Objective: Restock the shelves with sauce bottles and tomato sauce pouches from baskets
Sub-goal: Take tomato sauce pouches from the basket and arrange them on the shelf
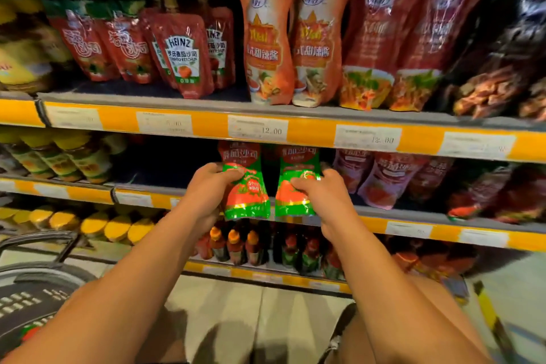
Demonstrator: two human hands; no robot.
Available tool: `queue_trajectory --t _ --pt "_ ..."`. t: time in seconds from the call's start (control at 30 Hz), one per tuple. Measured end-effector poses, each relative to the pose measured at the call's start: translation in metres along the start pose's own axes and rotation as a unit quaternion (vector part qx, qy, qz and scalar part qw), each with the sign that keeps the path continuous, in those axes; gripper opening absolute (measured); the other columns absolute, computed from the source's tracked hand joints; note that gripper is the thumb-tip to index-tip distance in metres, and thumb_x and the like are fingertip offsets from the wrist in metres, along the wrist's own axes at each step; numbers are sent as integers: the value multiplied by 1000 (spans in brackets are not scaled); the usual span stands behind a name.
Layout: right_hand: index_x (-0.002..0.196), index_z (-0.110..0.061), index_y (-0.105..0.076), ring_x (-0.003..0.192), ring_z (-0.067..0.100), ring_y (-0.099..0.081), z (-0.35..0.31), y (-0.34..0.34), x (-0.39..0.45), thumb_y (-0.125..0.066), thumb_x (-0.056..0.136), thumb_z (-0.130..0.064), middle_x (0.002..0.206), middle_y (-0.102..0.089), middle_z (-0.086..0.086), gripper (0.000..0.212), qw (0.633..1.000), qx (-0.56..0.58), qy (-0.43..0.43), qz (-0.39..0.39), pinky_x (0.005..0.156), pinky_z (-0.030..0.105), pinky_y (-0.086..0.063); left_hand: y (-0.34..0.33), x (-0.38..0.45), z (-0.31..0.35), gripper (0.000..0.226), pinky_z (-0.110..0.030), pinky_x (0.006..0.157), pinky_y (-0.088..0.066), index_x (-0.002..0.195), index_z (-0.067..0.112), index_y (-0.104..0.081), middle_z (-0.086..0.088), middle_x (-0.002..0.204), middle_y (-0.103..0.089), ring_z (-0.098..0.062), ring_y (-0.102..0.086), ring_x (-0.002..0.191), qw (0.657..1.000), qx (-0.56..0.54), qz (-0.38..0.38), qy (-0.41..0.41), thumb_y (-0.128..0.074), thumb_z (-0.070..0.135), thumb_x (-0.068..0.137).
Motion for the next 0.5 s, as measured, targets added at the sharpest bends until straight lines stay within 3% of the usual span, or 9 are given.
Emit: queue_trajectory --t 0.03,0.1,0.17,0.2,0.27,0.33,0.43,0.5 --pt "105 -17 -52 91 12 -63 0 2 3 -83 81 -24 109 -66 1 40 1000 13 3 14 80 36 -52 -3 6 2 24 -52 91 -60 115 4 -67 -20 109 -76 -36 -76 96 1000 5 -7 -7 -73 8 92" --pt "102 -15 -56 93 18 -65 0 5 9 -83 84 -22 107 -67 5 33 999 19 1 42 72 34 -49 -7 17 4 31 -46 88 -61 122 8 -67 -17 109 -77 -32 -76 96 999 15 -25 -25 -73 8 92" --pt "120 -1 -56 108 27 -64 0 3 13 -85 80 -29 118 -64 8 57 998 25 -5 49 75 36 -47 -8 24 2 35 -38 78 -60 127 12 -64 -14 108 -78 -28 -77 92 999 11 -36 -38 -71 7 93" --pt "120 3 -55 108 28 -62 -1 2 15 -85 80 -29 117 -62 7 60 998 33 -8 48 76 36 -45 -7 27 -1 36 -36 76 -58 129 13 -63 -14 107 -78 -28 -77 92 998 4 -38 -41 -71 6 94" --pt "93 -1 -54 88 25 -55 -2 4 21 -82 86 -22 91 -53 4 35 998 17 -11 65 65 36 -37 -6 32 -6 40 -36 75 -58 131 15 -61 -14 108 -78 -28 -77 92 998 -10 -34 -47 -71 5 94" --pt "72 -9 -42 71 22 -45 -4 6 25 -78 89 -16 70 -38 3 40 997 -6 -25 78 57 37 -29 -6 39 -9 44 -39 77 -59 133 17 -61 -12 108 -78 -30 -77 95 998 -6 -35 -60 -73 5 92" --pt "66 -8 -41 60 19 -37 -4 6 31 -73 91 -9 64 -36 1 41 994 16 -54 91 54 38 -25 -7 48 -8 47 -41 82 -58 131 19 -65 -11 112 -77 -33 -75 102 996 -9 -35 -79 -77 4 88" --pt "67 -7 -46 60 17 -36 -3 3 34 -72 91 -7 66 -41 3 35 992 16 -78 99 56 34 -32 -9 53 -6 43 -39 82 -57 125 18 -67 -11 114 -77 -35 -73 107 995 -23 -32 -92 -76 0 87"
Point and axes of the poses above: each hand's wrist, its own x-axis towards the middle knuckle, its own y-axis out of the back of the hand, z = x × y, the point moved 4 cm from there along x, towards the middle knuckle
